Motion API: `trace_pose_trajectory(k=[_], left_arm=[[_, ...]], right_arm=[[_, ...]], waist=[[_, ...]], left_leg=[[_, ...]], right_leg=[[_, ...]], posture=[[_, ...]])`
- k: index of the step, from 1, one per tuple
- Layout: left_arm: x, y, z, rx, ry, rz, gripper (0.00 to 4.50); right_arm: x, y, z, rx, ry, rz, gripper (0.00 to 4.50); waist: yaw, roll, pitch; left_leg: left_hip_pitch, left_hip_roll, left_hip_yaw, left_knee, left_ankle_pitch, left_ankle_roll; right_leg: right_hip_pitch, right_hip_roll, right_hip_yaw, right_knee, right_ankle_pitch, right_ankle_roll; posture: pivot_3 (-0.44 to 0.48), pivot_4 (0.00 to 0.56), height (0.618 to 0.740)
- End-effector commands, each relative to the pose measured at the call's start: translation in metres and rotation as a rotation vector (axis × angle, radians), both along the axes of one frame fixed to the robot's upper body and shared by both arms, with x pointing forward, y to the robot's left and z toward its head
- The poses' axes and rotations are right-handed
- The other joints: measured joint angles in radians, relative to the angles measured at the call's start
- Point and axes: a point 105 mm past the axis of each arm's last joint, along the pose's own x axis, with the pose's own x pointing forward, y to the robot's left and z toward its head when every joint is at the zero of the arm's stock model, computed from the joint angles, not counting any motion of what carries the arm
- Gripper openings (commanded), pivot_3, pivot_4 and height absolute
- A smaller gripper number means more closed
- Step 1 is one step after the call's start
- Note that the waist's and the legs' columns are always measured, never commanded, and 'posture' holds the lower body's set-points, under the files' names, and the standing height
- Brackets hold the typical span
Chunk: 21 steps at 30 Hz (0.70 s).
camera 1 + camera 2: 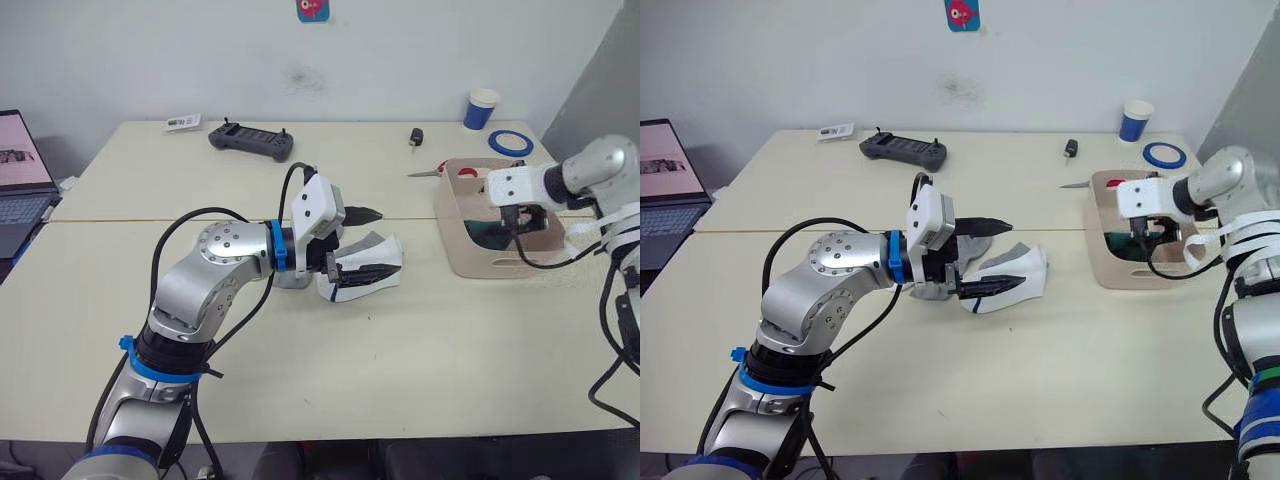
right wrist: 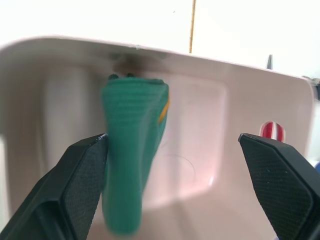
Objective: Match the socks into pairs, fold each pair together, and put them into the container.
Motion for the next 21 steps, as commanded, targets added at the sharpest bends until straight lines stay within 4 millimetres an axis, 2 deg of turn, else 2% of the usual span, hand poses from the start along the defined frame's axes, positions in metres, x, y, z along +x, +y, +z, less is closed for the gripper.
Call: trace_pose_trajectory(k=[1,3,7,11,13,16,18,21], left_arm=[[0.000,0.012,-0.001,0.021,-0.024,0.017,4.50],[0.004,0.029,-0.004,0.048,-0.035,0.069,4.50],[0.012,0.069,-0.009,0.074,-0.053,0.200,4.50],[0.010,0.108,-0.013,0.032,-0.041,0.331,4.50],[0.006,0.130,-0.026,0.078,-0.017,0.400,4.50],[-0.006,0.165,-0.046,0.090,0.058,0.532,4.50],[-0.013,0.178,-0.055,0.092,0.081,0.578,4.50],[-0.028,0.184,-0.074,0.061,0.128,0.645,4.50]], right_arm=[[-0.017,-0.004,0.039,-0.006,-0.100,0.021,4.48],[-0.027,-0.004,0.061,0.046,-0.176,0.009,4.48],[-0.047,0.009,0.088,0.217,-0.289,0.012,4.48],[-0.071,0.041,0.089,0.472,-0.311,0.068,4.48],[-0.083,0.056,0.074,0.572,-0.279,0.084,4.48],[-0.107,0.090,0.030,0.761,-0.145,0.105,4.48],[-0.117,0.104,0.011,0.836,-0.093,0.081,4.48],[-0.128,0.111,-0.048,0.799,0.013,0.017,4.48]], waist=[[0.000,0.000,0.000],[-0.002,0.001,0.001],[-0.005,0.002,0.001],[-0.004,0.002,0.001],[-0.002,0.002,0.001],[-0.002,0.001,0.000],[-0.002,0.001,0.001],[0.003,0.000,0.000]], left_leg=[[0.000,0.000,0.000,0.000,0.000,0.000],[0.000,0.000,0.000,0.000,0.000,0.000],[0.002,0.000,0.000,0.000,-0.002,0.004],[0.004,0.001,0.000,0.001,-0.002,0.004],[0.004,0.001,0.000,0.003,-0.002,0.004],[0.005,0.001,-0.001,0.004,-0.002,0.004],[0.005,0.002,-0.001,0.004,-0.002,0.004],[0.003,0.001,-0.001,0.005,-0.002,0.003]], right_leg=[[0.000,0.000,0.000,0.000,0.000,0.000],[0.000,0.000,0.000,0.000,0.000,0.000],[0.000,0.000,0.000,0.003,0.000,0.000],[0.000,0.000,0.000,0.008,-0.001,0.000],[0.000,0.000,0.000,0.011,-0.001,0.000],[0.001,0.000,0.000,0.012,-0.001,0.000],[0.001,0.000,0.000,0.013,-0.001,0.000],[-0.001,0.000,0.000,0.013,-0.003,0.005]], posture=[[0.000,0.150,0.740],[0.000,0.150,0.740],[0.000,0.150,0.740],[0.000,0.150,0.740],[0.000,0.150,0.740],[0.000,0.150,0.740],[0.000,0.150,0.740],[0.000,0.150,0.740]])
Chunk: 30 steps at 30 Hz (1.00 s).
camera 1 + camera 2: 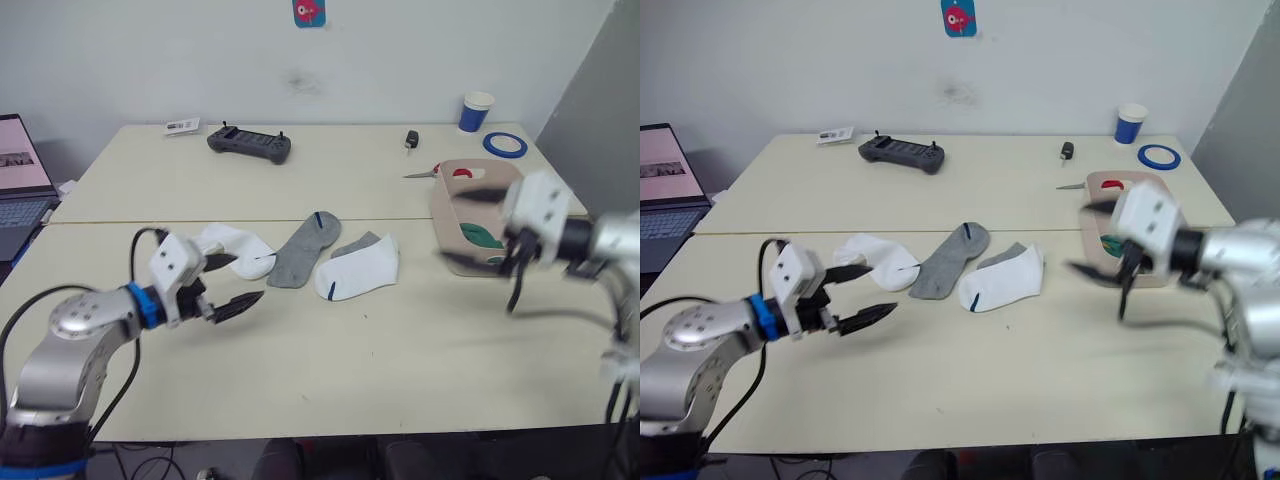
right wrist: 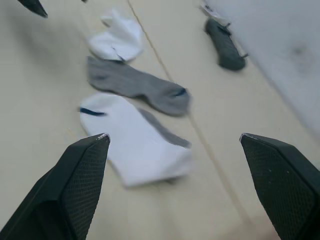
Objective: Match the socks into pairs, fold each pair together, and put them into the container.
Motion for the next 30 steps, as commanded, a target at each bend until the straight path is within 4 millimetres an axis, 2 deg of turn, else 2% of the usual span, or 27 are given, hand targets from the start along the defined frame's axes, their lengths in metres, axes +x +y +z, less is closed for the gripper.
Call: trace_pose_trajectory(k=[1,5,9,12,14,17,18,23,25,30], left_arm=[[-0.014,0.004,-0.003,-0.026,-0.038,0.065,4.50],[-0.021,-0.003,-0.019,-0.047,-0.016,0.102,4.50],[-0.019,-0.032,-0.036,-0.084,-0.009,0.046,4.50],[-0.010,-0.069,-0.037,-0.156,-0.042,0.014,4.50],[-0.008,-0.090,-0.041,-0.233,-0.009,-0.004,4.50],[-0.011,-0.116,-0.052,-0.304,0.072,-0.043,4.50],[-0.011,-0.120,-0.054,-0.313,0.087,-0.046,4.50],[0.034,-0.121,-0.047,-0.435,0.089,0.239,4.50],[0.038,-0.124,-0.042,-0.457,0.088,0.271,4.50],[0.045,-0.129,-0.051,-0.430,0.167,0.319,4.50]], right_arm=[[-0.014,0.007,-0.037,-0.043,0.015,-0.029,4.48],[-0.025,0.004,-0.079,-0.039,0.033,-0.072,4.48],[-0.029,-0.011,-0.106,-0.063,0.024,-0.146,4.48],[-0.028,-0.016,-0.104,-0.048,-0.012,-0.159,4.48],[-0.029,-0.019,-0.101,-0.062,-0.022,-0.151,4.48],[-0.033,-0.021,-0.094,-0.066,-0.031,-0.158,4.48],[-0.034,-0.021,-0.093,-0.062,-0.030,-0.166,4.48],[-0.035,-0.018,-0.085,-0.057,-0.048,-0.194,4.48],[-0.034,-0.019,-0.082,-0.055,-0.051,-0.206,4.48],[-0.027,-0.016,-0.074,-0.045,-0.085,-0.215,4.48]], waist=[[0.004,-0.004,-0.003],[0.004,-0.007,-0.003],[0.002,-0.007,-0.003],[0.001,-0.008,-0.004],[0.001,-0.009,-0.004],[-0.002,-0.009,-0.004],[-0.004,-0.009,-0.004],[0.000,-0.010,-0.004],[-0.003,-0.010,-0.004],[-0.003,-0.010,-0.004]], left_leg=[[0.001,0.000,0.000,0.000,0.000,0.000],[0.000,-0.001,0.000,0.005,0.000,0.000],[0.001,-0.001,0.002,0.010,0.000,0.000],[0.001,-0.001,0.003,0.011,0.000,0.000],[0.001,-0.002,0.003,0.011,0.000,0.000],[0.000,-0.001,0.002,0.010,0.000,0.000],[0.001,-0.001,0.002,0.010,0.000,0.000],[0.000,0.000,-0.001,0.011,0.000,0.000],[0.001,0.000,0.000,0.011,0.000,0.000],[0.001,-0.001,0.002,0.011,0.000,0.000]], right_leg=[[0.001,-0.001,-0.001,-0.001,0.000,0.000],[0.002,-0.001,0.000,-0.001,0.001,0.001],[0.004,-0.001,0.002,0.000,0.003,-0.003],[0.004,-0.001,0.004,0.000,0.004,-0.003],[0.004,0.000,0.004,0.000,0.007,0.004],[0.004,0.001,0.004,-0.001,0.007,0.003],[0.003,0.002,0.005,-0.001,0.006,0.003],[0.003,0.004,0.003,0.000,0.007,0.003],[0.004,0.004,0.004,0.000,0.007,0.003],[0.003,0.004,0.008,-0.001,0.007,0.004]], posture=[[0.000,0.150,0.740],[0.000,0.150,0.740],[0.000,0.150,0.740],[0.000,0.150,0.740],[0.000,0.150,0.740],[0.000,0.150,0.740],[0.000,0.150,0.740],[0.000,0.150,0.740],[0.000,0.150,0.740],[0.000,0.150,0.740]])
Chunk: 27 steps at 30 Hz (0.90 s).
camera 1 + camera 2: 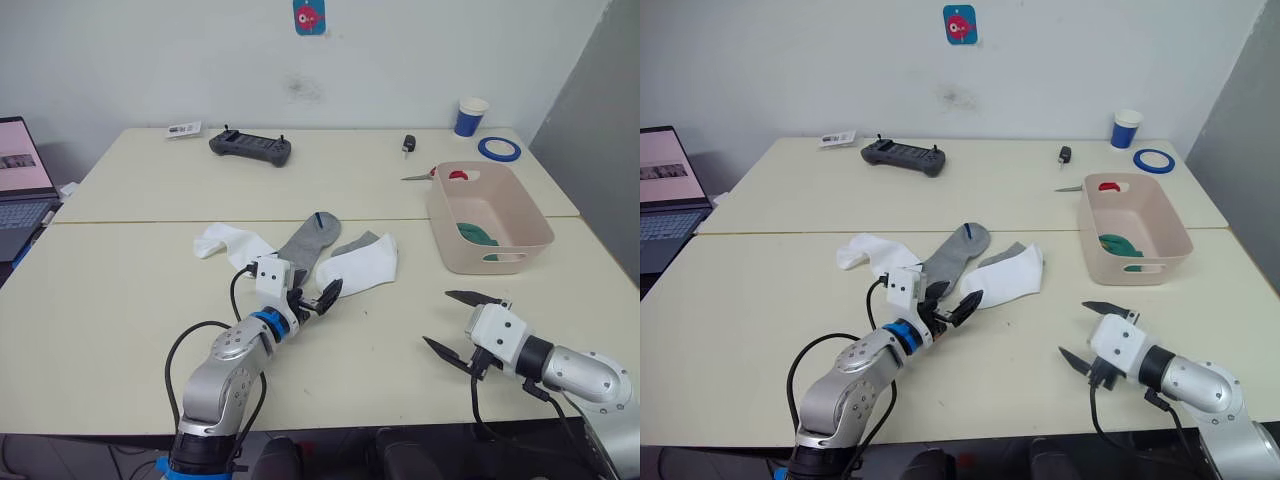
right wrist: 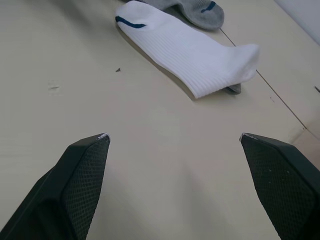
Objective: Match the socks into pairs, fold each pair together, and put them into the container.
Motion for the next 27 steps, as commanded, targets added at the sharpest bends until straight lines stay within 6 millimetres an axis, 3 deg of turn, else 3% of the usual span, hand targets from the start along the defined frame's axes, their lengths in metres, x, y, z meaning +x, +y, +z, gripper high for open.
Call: trace_pose_trajectory(k=[1,2,5,13,18,21,27], left_arm=[[0.007,-0.003,0.002,0.013,0.030,0.008,4.50],[0.010,-0.004,-0.001,0.011,0.060,0.005,4.50],[0.014,-0.009,-0.004,0.013,0.115,-0.033,3.94],[0.025,-0.016,-0.008,0.063,0.166,-0.095,1.49],[0.022,-0.005,0.003,0.073,0.114,-0.107,0.06],[0.005,0.004,0.009,0.046,0.093,-0.166,0.01],[-0.049,0.054,0.010,0.043,0.116,-0.235,0.01]], right_arm=[[0.005,0.006,0.019,0.012,-0.079,0.008,4.48],[0.006,0.008,0.021,0.017,-0.084,0.012,4.48],[0.008,0.013,0.023,0.028,-0.092,0.019,4.50],[0.007,0.017,0.024,0.046,-0.101,0.001,4.50],[0.007,0.019,0.023,0.063,-0.103,-0.014,4.50],[0.004,0.022,0.021,0.072,-0.098,-0.006,4.50],[0.005,0.030,0.019,0.095,-0.082,0.047,4.50]], waist=[[0.002,-0.001,0.000],[0.002,-0.001,0.000],[0.002,-0.001,0.000],[0.003,-0.001,0.000],[0.003,-0.001,0.000],[-0.001,-0.001,0.000],[-0.015,-0.001,0.001]], left_leg=[[0.000,0.000,0.000,0.000,0.000,0.000],[0.000,0.000,0.000,0.000,0.000,0.000],[0.000,-0.001,0.000,0.000,0.000,0.000],[0.000,-0.001,0.000,0.000,0.000,0.000],[-0.001,-0.001,0.000,0.000,0.000,0.000],[0.000,-0.001,0.001,-0.001,0.000,0.000],[0.001,0.002,0.001,-0.002,0.000,0.000]], right_leg=[[0.000,0.000,0.000,0.000,0.000,0.000],[0.000,0.000,0.000,0.000,0.000,0.000],[0.000,0.000,0.000,0.000,0.001,0.001],[0.000,0.000,0.001,0.000,0.001,0.001],[0.000,0.000,0.001,-0.001,0.001,0.001],[-0.001,0.000,0.002,0.000,0.001,0.001],[-0.002,0.002,0.008,0.000,0.000,0.000]], posture=[[0.000,0.150,0.740],[0.000,0.150,0.740],[0.000,0.150,0.740],[0.000,0.150,0.740],[0.000,0.150,0.740],[0.000,0.150,0.740],[0.000,0.150,0.740]])
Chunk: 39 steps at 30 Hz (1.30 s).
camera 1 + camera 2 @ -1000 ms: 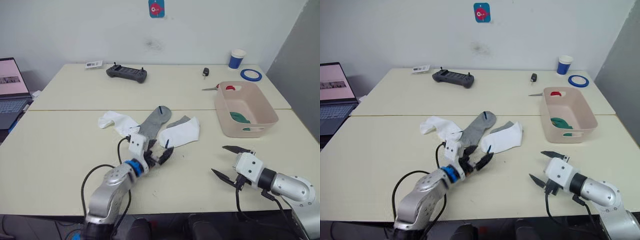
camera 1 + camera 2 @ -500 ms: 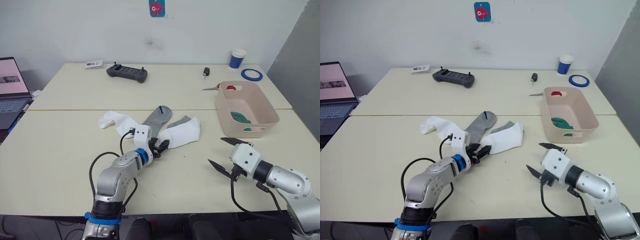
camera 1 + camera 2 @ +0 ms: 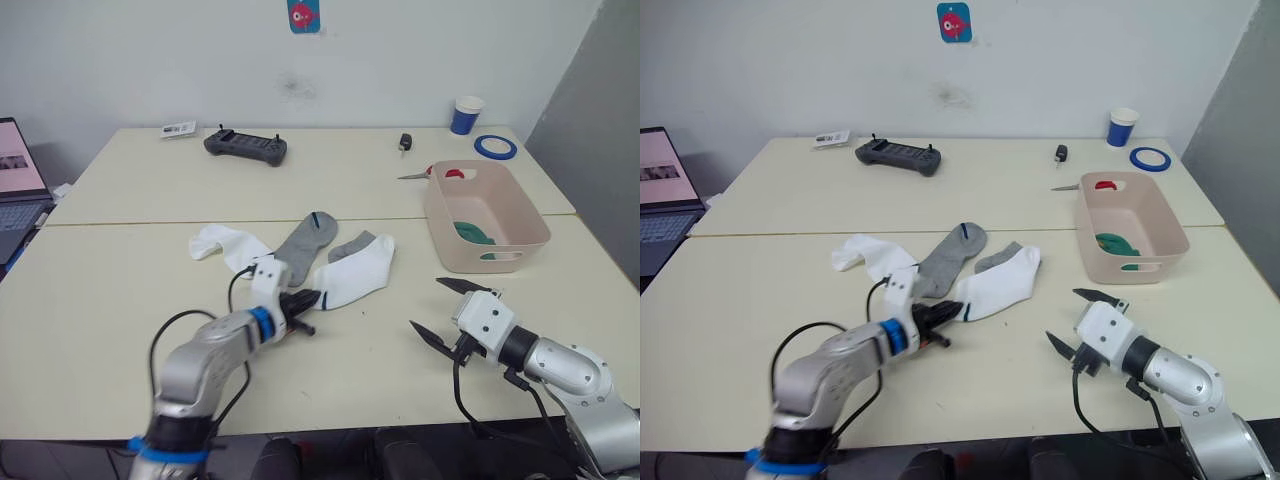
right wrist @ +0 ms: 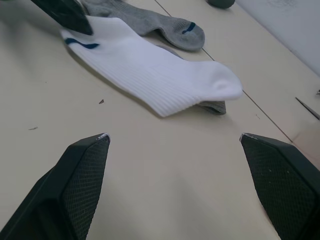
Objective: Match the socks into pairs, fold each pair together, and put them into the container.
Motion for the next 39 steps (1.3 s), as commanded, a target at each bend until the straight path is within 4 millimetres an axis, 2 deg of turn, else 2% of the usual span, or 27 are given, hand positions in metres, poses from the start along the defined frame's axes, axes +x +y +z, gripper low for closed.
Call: trace_pose_trajectory(k=[1,4,5,8,14,19,22,27,28,33,37,39], left_arm=[[-0.025,0.018,0.015,-0.039,-0.017,-0.035,0.01],[-0.043,0.037,0.007,-0.008,0.027,-0.017,0.01],[-0.046,0.045,0.003,0.021,0.032,0.000,0.01],[-0.050,0.065,-0.004,0.095,0.019,0.041,0.01],[-0.052,0.069,-0.013,0.142,-0.011,0.034,0.01],[-0.049,0.070,-0.014,0.149,-0.035,0.049,0.01],[-0.048,0.070,-0.015,0.153,-0.047,0.053,0.00],[-0.046,0.071,-0.013,0.158,-0.068,0.051,0.00],[-0.046,0.071,-0.012,0.163,-0.076,0.049,0.00],[-0.044,0.065,0.005,0.127,-0.142,0.010,0.00],[-0.051,0.055,0.027,0.071,-0.184,-0.054,0.00],[-0.052,0.055,0.024,0.064,-0.174,-0.022,0.00]], right_arm=[[-0.001,0.011,0.009,0.028,-0.033,0.066,4.50],[0.000,0.017,0.007,0.058,-0.001,0.095,4.50],[0.001,0.021,0.006,0.074,0.014,0.104,4.50],[0.010,0.039,0.002,0.178,0.110,0.100,4.50],[0.036,0.062,-0.019,0.265,0.236,0.033,4.50],[0.038,0.077,-0.034,0.329,0.363,0.022,4.50],[0.035,0.087,-0.032,0.389,0.414,0.064,3.86],[0.023,0.101,-0.027,0.449,0.506,0.140,1.99],[0.021,0.102,-0.025,0.462,0.517,0.144,1.74],[0.012,0.098,-0.010,0.470,0.523,0.178,0.02],[-0.002,0.086,0.009,0.520,0.575,0.197,0.02],[-0.005,0.074,0.004,0.518,0.626,0.156,0.02]], waist=[[0.000,0.000,0.000],[0.001,-0.002,0.001],[0.002,-0.002,0.001],[0.003,-0.002,0.001],[0.006,-0.002,0.001],[0.009,-0.002,0.001],[0.008,-0.002,0.001],[0.007,-0.002,0.001],[0.007,-0.002,0.001],[0.007,-0.002,0.001],[0.008,-0.002,0.001],[0.008,-0.002,0.001]], left_leg=[[0.000,0.000,0.000,0.000,0.000,0.000],[0.000,-0.001,0.001,0.001,0.000,0.000],[0.000,-0.001,0.002,0.001,0.000,0.000],[0.000,-0.002,0.002,0.001,0.000,0.000],[-0.001,-0.001,0.002,0.000,0.000,0.000],[-0.003,0.000,0.002,-0.001,0.000,0.000],[-0.003,0.000,0.002,-0.002,0.000,0.000],[-0.003,0.000,0.002,-0.002,0.000,0.000],[-0.003,0.000,0.002,-0.002,0.000,0.000],[-0.003,0.000,0.002,-0.002,0.000,0.000],[-0.004,0.000,0.002,-0.002,0.000,0.000],[-0.005,0.000,0.001,-0.003,0.000,0.000]], right_leg=[[0.000,0.000,0.000,0.000,0.000,0.000],[0.000,-0.001,0.002,0.000,-0.001,-0.002],[0.000,-0.001,0.003,0.000,-0.004,-0.006],[0.000,-0.001,0.004,-0.001,-0.004,-0.007],[-0.001,-0.001,0.003,-0.001,-0.005,-0.008],[-0.001,-0.001,0.003,-0.004,-0.004,-0.006],[-0.002,-0.001,0.003,-0.003,-0.004,-0.006],[-0.002,-0.001,0.003,-0.003,-0.004,-0.007],[-0.002,-0.001,0.003,-0.004,-0.004,-0.007],[-0.002,-0.001,0.003,-0.004,-0.004,-0.007],[-0.002,-0.001,0.002,-0.006,-0.003,-0.006],[-0.002,-0.001,0.002,-0.007,-0.001,-0.002]], posture=[[0.000,0.150,0.740],[0.000,0.150,0.740],[0.000,0.150,0.740],[0.000,0.150,0.740],[0.000,0.150,0.740],[0.000,0.150,0.740],[0.000,0.150,0.740],[0.000,0.150,0.740],[0.000,0.150,0.740],[0.000,0.150,0.740],[0.000,0.150,0.740],[0.000,0.150,0.740]])
